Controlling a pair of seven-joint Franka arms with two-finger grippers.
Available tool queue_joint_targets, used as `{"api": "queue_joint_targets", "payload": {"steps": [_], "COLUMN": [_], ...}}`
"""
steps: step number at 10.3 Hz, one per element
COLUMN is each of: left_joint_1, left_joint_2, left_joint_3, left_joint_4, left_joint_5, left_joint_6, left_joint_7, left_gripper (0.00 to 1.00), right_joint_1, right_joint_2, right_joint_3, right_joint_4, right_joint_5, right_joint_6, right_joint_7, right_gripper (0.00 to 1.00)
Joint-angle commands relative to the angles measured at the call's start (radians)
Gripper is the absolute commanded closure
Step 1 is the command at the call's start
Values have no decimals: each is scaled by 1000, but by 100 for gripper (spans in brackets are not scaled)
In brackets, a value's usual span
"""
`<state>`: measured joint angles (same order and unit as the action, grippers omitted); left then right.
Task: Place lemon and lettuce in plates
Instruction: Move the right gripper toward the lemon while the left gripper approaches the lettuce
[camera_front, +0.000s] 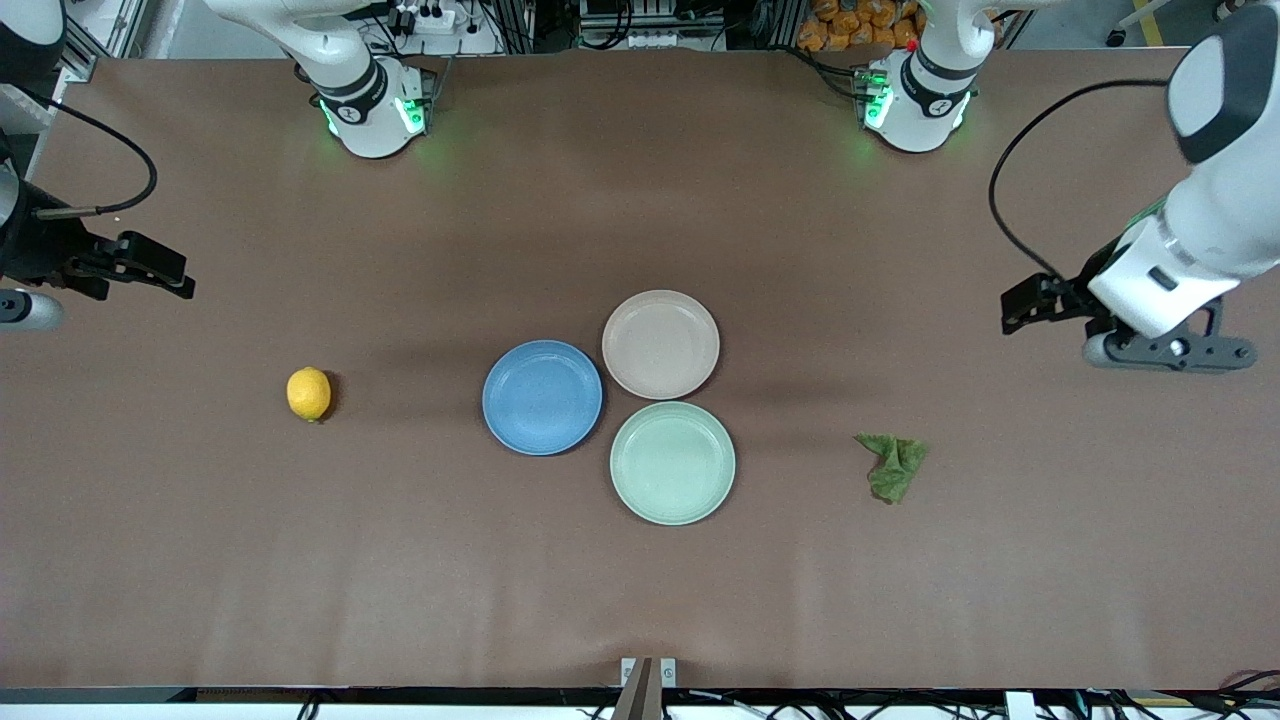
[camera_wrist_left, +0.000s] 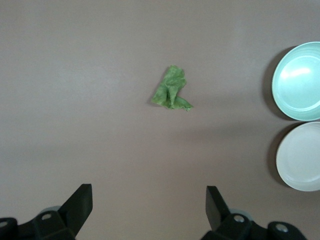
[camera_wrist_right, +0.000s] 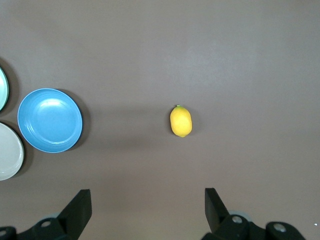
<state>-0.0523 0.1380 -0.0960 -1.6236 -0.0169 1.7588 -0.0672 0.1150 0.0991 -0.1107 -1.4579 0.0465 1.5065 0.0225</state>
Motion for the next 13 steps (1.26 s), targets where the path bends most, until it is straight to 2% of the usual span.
{"api": "queue_joint_targets", "payload": {"steps": [1,3,5,7,9,13], "left_joint_1": [5,-1,-24,-56,-67,-57], "left_joint_2": [-23,0,73,145,216,252], "left_joint_3": [-5,-5,-5,-5,-5,-5], "left_joint_4": [-125,-189,-193,-193,-190,-203], "left_joint_5": [25,25,26,28,69,71], "left_joint_6": [111,191,218,244,306,320], "left_joint_7": [17,17,18,20,17,17], "left_gripper": [0,0,0,0,0,0], "right_joint_1": [-32,-44,-64,-71,-72,-80], "right_joint_2": [4,-1,-13,-54,-64,-85], "right_joint_3": [2,3,5,6,6,6], "right_joint_4": [2,-42,-137,-290,-396,-675], "right_joint_5": [10,12,13,13,13,13], "right_joint_6": [-12,-9,44,162,263,568], "right_joint_7": [4,-13,-27,-38,-44,-44], "right_gripper": [0,0,0,0,0,0]}}
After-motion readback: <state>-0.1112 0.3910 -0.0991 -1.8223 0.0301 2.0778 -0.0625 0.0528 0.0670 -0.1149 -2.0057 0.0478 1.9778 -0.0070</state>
